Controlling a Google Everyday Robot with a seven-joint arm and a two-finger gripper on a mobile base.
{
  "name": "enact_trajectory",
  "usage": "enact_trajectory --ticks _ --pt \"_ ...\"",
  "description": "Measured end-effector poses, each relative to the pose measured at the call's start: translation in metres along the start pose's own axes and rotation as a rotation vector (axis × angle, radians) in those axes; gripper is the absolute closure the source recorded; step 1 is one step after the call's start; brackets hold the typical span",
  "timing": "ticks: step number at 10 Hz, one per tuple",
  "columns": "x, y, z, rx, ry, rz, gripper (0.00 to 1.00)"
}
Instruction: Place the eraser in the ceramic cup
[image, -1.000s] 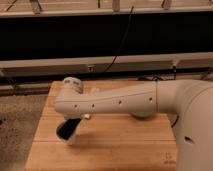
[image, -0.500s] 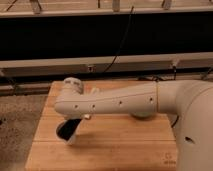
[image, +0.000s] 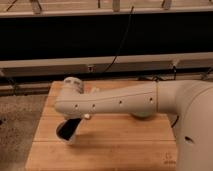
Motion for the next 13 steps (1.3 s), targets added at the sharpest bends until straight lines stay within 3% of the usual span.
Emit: enact_trajectory --ticks 13 --pt "0.0026 -0.0032 -0.0002 0.009 0.000 -0.045 0.93"
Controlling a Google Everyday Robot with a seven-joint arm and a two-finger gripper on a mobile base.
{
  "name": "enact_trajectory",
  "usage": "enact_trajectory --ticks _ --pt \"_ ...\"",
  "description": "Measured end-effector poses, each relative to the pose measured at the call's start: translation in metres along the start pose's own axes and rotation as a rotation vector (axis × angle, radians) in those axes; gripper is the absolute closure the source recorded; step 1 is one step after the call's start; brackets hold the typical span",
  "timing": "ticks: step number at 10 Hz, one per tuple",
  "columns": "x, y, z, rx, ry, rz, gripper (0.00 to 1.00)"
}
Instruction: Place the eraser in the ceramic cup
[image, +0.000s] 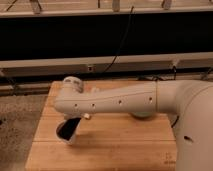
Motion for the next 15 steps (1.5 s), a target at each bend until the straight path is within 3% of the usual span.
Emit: enact_trajectory --ticks 3,5,9,15 --pt "-0.0010 -0.0007 0.0009 -0.001 0.001 -0.012 0.91" --pt "-0.0024 -0.0005 0.0018 -0.001 0.001 -0.026 0.83" --pt "-0.0016 -0.0010 0.0021 0.002 0.001 -0.034 0.98" --pt "-0.0010 -0.0026 0.0037 0.004 -0.002 -0.052 0.98"
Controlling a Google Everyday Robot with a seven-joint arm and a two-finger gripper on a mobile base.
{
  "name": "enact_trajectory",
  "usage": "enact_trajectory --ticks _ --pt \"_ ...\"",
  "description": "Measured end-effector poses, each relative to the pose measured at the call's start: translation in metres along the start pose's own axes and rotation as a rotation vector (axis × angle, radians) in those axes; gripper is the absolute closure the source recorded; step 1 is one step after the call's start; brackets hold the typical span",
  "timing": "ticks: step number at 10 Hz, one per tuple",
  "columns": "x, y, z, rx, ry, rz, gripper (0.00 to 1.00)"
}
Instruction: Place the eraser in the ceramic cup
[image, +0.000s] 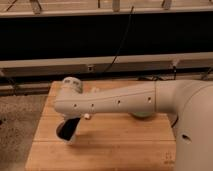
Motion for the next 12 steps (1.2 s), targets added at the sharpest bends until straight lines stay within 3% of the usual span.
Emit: enact_trajectory --ticks 4,8,10,12 --pt "0.0018 -0.0005 0.0005 0.001 0.004 -0.012 0.85" --pt "0.0026 -0.0014 0.0012 0.002 0.008 -0.025 0.90" --pt "0.0033 -0.0015 0.0014 0.001 0.011 -0.030 0.80" --pt "0.0040 -0.0019 0.0015 0.001 0.012 -0.034 0.80"
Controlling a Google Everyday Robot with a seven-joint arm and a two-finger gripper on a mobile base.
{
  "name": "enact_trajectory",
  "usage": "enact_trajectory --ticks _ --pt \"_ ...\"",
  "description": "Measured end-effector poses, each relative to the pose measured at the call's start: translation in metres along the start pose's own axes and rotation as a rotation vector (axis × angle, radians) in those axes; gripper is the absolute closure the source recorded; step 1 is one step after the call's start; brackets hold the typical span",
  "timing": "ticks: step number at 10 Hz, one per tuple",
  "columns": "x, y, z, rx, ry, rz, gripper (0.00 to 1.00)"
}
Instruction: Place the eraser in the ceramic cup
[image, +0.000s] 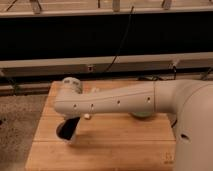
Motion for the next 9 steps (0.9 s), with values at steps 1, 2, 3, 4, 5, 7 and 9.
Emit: enact_trajectory --ticks 1,2,3,4,5,7,9 --pt "0.0000 -0.0001 0.0006 0.000 0.000 -0.002 0.80" --pt "0.0002 -0.0005 0.0007 0.000 0.001 -0.003 0.80" --pt "0.0002 -0.0010 0.0008 0.000 0.001 -0.005 0.79" --pt "0.0002 -0.0015 0.0010 -0.001 0.001 -0.008 0.74" --pt "-0.0003 -0.0019 0.0015 -0.001 0.000 -0.012 0.68" --pt "-0.0003 -0.0022 0.0019 0.000 0.000 -0.017 0.61" --pt "0.0009 -0.0018 0.0021 -0.002 0.002 -0.018 0.61"
